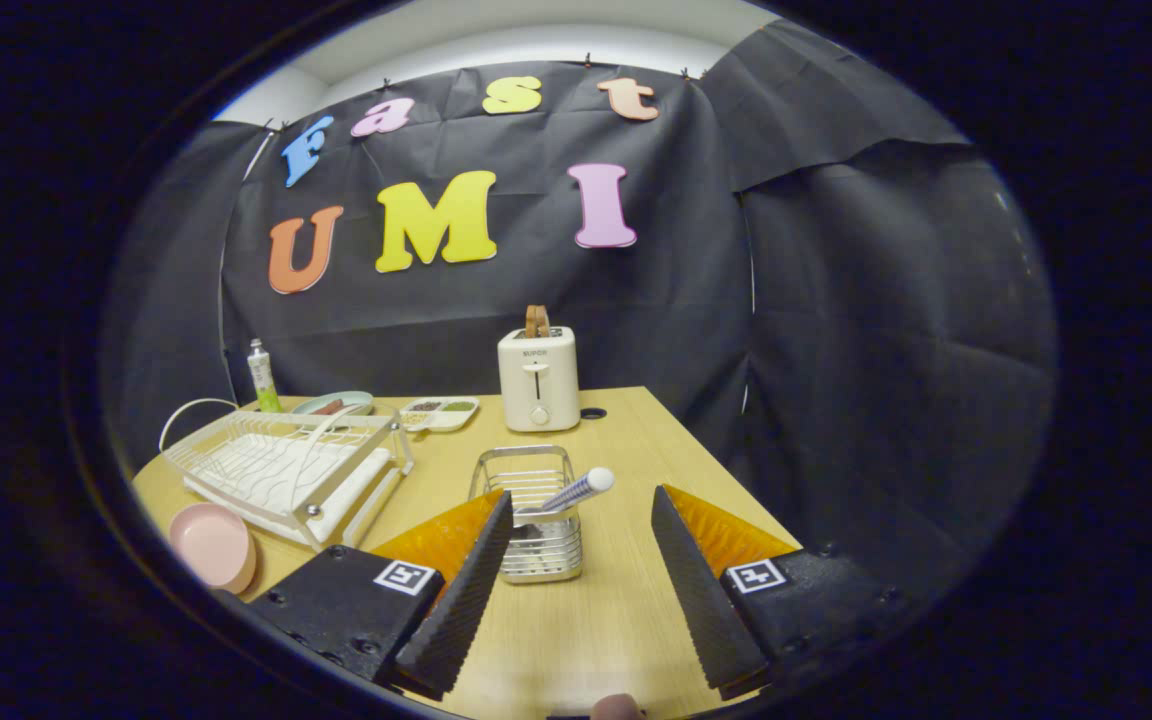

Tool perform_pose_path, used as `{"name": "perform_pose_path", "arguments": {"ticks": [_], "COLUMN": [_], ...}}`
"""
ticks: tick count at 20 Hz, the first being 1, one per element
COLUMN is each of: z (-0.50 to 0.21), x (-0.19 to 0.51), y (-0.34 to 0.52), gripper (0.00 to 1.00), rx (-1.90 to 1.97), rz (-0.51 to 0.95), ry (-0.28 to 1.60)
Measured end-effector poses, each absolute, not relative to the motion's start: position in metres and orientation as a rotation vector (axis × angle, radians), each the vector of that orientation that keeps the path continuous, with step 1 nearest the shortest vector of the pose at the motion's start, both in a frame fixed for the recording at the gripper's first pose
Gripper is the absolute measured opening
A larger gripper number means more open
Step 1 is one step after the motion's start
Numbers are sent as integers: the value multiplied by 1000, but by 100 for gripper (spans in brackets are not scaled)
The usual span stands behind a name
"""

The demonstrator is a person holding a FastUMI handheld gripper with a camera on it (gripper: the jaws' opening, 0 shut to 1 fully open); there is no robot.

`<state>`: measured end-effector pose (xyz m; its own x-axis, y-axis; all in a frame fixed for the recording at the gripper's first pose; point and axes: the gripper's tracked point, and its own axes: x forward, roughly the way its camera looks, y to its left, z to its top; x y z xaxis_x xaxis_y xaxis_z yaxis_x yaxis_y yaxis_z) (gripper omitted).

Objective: Take the plate from the dish rack, then take the spoon from the basket and place it into the plate.

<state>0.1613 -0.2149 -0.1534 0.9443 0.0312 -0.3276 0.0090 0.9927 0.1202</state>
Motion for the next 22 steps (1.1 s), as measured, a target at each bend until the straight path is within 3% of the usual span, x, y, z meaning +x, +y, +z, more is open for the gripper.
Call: {"name": "perform_pose_path", "arguments": {"ticks": [2,6,8,19,22], "z": [-163,-162,-162,-144,-134], "x": [177,194,193,205,210], "y": [-215,-208,-208,-207,-198], "gripper": [85,59,52,46,31], "rx": [147,199,207,240,292], "rz": [37,79,84,107,135], "ry": [350,329,334,325,323]}}
